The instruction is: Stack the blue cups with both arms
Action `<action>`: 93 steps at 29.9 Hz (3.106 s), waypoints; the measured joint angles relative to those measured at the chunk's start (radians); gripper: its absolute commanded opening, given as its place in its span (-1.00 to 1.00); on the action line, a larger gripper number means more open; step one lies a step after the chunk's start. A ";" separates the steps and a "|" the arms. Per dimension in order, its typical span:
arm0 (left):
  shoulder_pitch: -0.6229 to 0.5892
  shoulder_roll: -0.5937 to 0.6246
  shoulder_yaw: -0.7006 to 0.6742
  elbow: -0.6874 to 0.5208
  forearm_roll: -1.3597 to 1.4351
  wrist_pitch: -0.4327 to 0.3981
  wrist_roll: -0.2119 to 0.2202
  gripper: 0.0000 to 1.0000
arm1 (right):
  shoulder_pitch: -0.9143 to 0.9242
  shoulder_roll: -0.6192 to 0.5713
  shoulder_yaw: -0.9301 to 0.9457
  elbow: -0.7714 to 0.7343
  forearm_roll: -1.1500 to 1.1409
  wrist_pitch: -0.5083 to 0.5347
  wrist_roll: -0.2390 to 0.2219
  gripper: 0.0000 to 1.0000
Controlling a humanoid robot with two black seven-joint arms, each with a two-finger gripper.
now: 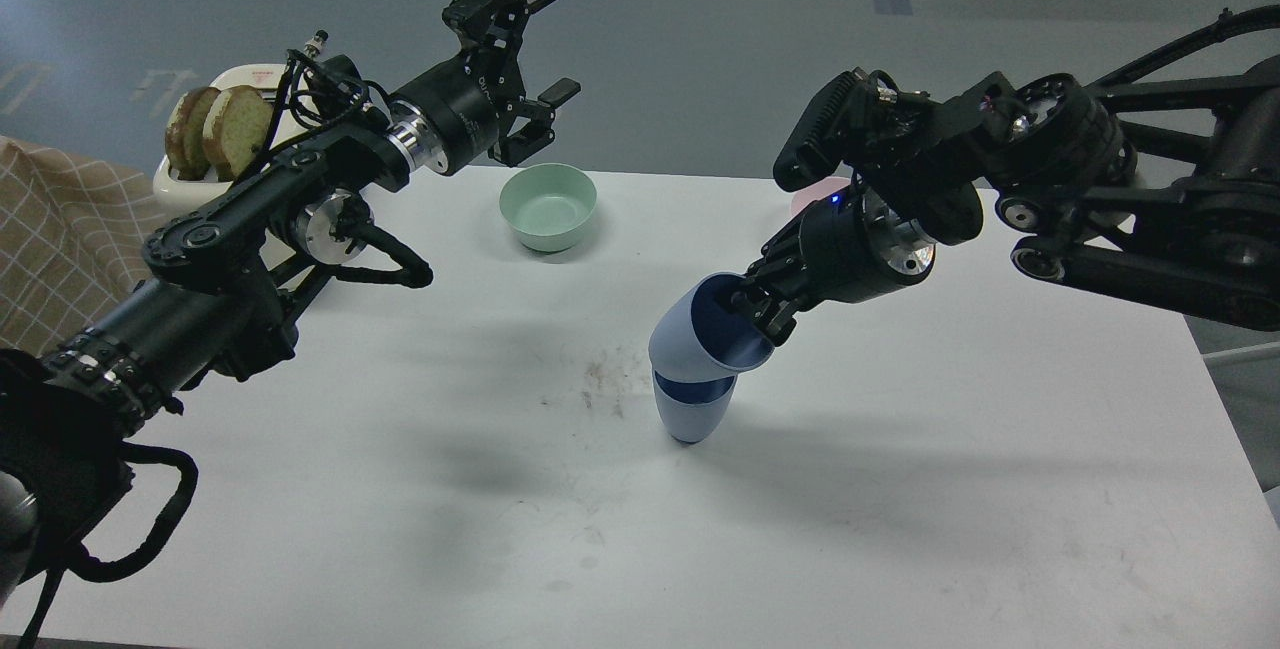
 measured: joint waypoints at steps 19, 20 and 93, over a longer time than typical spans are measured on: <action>0.013 0.006 -0.021 -0.001 0.000 -0.003 0.000 0.95 | -0.030 0.026 -0.001 -0.032 -0.005 0.000 0.000 -1.00; 0.013 0.006 -0.021 -0.001 0.000 -0.003 0.000 0.95 | -0.031 0.026 -0.001 -0.032 -0.005 0.000 0.000 -1.00; 0.009 -0.023 -0.099 0.081 -0.083 -0.097 -0.028 0.96 | -0.674 0.023 1.174 -0.787 1.099 -0.057 0.002 1.00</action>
